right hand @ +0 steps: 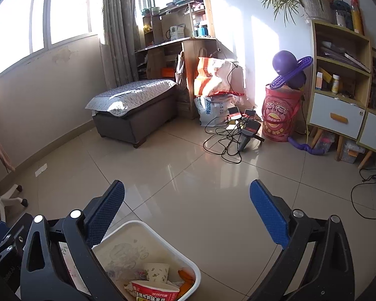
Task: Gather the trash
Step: 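Lower the tissues into the white bin and open the left tool, then move both open tools back over the table toward the remaining tissue and blue box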
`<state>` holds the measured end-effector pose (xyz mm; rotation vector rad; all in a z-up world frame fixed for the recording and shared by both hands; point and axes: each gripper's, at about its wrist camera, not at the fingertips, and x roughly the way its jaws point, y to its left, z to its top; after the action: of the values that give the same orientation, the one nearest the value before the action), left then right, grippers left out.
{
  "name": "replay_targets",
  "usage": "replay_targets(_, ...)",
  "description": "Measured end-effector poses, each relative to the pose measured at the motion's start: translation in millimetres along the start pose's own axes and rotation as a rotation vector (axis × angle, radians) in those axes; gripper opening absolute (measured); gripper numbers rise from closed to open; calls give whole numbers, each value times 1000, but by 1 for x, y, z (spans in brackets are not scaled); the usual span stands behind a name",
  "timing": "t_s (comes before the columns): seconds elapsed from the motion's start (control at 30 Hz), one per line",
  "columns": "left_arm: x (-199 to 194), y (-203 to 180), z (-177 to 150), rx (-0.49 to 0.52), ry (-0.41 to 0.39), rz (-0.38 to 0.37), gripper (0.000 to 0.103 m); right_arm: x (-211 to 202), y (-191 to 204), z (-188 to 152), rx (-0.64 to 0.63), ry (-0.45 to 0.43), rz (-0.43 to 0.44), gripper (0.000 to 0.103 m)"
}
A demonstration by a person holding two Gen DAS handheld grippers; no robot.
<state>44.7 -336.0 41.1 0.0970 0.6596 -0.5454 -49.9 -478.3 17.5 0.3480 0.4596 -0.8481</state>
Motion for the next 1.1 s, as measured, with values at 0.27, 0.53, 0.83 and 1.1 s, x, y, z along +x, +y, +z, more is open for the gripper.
replay_targets(0.27,-2,33,-12,-33,23,123,92,-5,29,-11,-84,21,48,96)
replay_targets(0.53,-7,88,-41,-95,85,237,93,-17,80,-31,-222,40,134,96)
replay_targets(0.83,-29,173,-75,-201,140,372,93,-34,150,-61,-359,109,269,96)
replay_targets(1.1,-49,240,-104,-265,200,476,93,-64,216,-103,-521,137,388,96)
